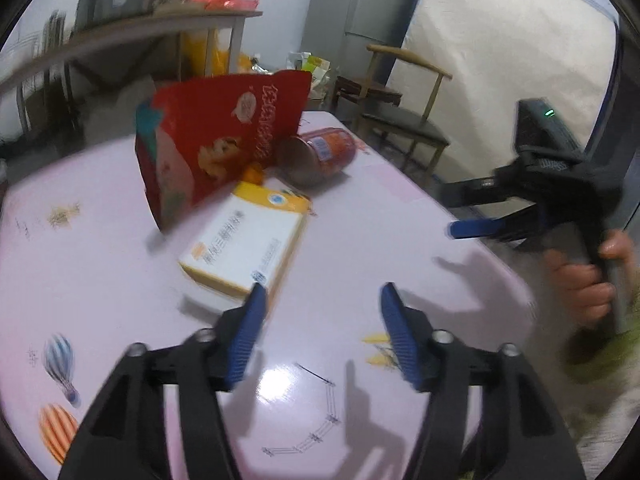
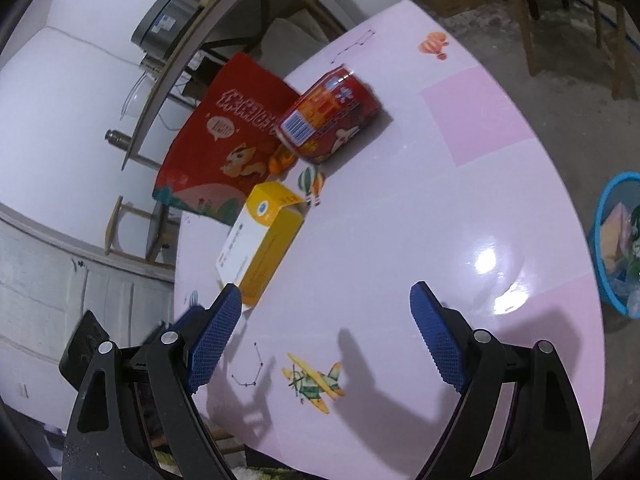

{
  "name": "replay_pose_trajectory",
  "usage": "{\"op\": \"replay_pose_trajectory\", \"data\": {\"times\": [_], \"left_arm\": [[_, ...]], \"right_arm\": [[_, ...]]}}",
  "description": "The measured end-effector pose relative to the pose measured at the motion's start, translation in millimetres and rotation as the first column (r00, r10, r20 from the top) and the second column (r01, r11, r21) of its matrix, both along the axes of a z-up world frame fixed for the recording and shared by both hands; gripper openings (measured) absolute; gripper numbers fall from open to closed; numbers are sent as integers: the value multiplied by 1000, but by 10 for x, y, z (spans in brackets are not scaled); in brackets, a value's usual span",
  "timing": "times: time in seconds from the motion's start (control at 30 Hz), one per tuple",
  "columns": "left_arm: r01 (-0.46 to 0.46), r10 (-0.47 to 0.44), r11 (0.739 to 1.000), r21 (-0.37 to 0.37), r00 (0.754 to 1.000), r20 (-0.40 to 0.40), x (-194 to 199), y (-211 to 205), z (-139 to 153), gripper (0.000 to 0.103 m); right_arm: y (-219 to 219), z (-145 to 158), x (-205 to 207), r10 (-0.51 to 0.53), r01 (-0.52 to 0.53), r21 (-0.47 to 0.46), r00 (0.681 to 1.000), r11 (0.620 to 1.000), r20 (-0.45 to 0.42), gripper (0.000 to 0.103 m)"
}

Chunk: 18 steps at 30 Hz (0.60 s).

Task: Collect trash
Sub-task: 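Bring both tools back over the table toward the medicine box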

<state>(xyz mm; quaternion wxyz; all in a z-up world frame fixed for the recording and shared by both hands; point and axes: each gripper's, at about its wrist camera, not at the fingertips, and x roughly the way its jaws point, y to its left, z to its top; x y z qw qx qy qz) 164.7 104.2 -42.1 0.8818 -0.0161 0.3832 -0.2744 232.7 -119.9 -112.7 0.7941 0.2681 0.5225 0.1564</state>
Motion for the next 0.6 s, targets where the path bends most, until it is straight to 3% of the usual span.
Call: {"op": "replay_pose_trajectory", "data": {"times": [0.1,0.27,0.47,0.6], "left_arm": [[-46,46,994,-103,999,-2,-64,139,46,76],[-121,123,989,-79,992,16,246,233,98,98],[-108,111,994,29,988,-112,897,193,-171,97],[-101,91,994,-41,977,-193,1085,205,-311,97]], "right_arm": [[115,-6,40,27,-27,-4,1000,1000,-3,82],[295,-12,86,55,-55,12,998,998,5,82],[396,-59,231,74,-74,54,997,996,11,81],[476,-212,467,83,-79,112,996,991,-32,67]]}}
